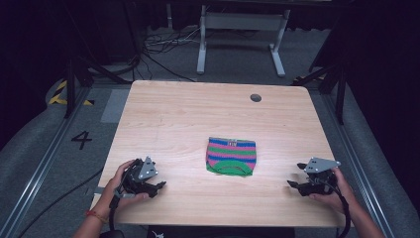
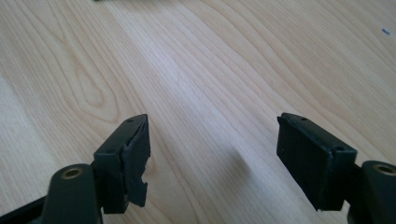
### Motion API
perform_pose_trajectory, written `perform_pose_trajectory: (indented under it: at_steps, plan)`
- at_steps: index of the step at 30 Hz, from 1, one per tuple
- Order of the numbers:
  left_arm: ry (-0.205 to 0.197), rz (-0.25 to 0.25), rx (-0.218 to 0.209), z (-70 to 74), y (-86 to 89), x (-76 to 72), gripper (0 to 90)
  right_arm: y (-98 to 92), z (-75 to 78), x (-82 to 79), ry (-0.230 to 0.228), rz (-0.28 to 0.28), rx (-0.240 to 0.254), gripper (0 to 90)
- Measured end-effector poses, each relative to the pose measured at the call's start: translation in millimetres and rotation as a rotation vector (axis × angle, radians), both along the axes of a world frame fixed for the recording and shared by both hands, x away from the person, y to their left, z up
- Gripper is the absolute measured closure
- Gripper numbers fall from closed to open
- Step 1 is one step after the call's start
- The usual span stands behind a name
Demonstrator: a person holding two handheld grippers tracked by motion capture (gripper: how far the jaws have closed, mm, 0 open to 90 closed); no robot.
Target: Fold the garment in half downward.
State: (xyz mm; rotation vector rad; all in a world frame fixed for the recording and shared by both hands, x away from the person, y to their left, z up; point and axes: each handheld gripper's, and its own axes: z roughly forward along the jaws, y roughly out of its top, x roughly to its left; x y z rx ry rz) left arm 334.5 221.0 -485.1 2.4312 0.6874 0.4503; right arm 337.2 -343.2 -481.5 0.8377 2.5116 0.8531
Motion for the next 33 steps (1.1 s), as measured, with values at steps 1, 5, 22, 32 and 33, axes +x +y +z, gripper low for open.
perform_pose_trajectory:
  at_steps: [1, 5, 22, 32, 33]
  plan:
    - [0.006, 0.009, -0.014, -0.8, 3.8, -1.2, 23.5, -2.9, -1.2, -0.1, 0.002, -0.004, 0.001, 26.5]
    - [0.027, 0.036, -0.073, -5.2, 16.7, -6.5, 23.0, -15.3, -6.3, -1.3, 0.012, -0.034, 0.021, 26.1]
    - [0.096, 0.157, -0.185, -13.8, 40.3, -10.4, 16.0, -63.3, -24.2, -23.1, 0.041, -0.151, 0.197, 20.0]
    - [0.094, 0.172, -0.18, -13.7, 40.7, -10.1, 14.8, -63.3, -24.4, -23.1, 0.042, -0.151, 0.198, 19.8]
    - [0.094, 0.182, -0.182, -13.8, 40.6, -10.4, 14.8, -63.3, -24.4, -23.1, 0.041, -0.151, 0.198, 19.8]
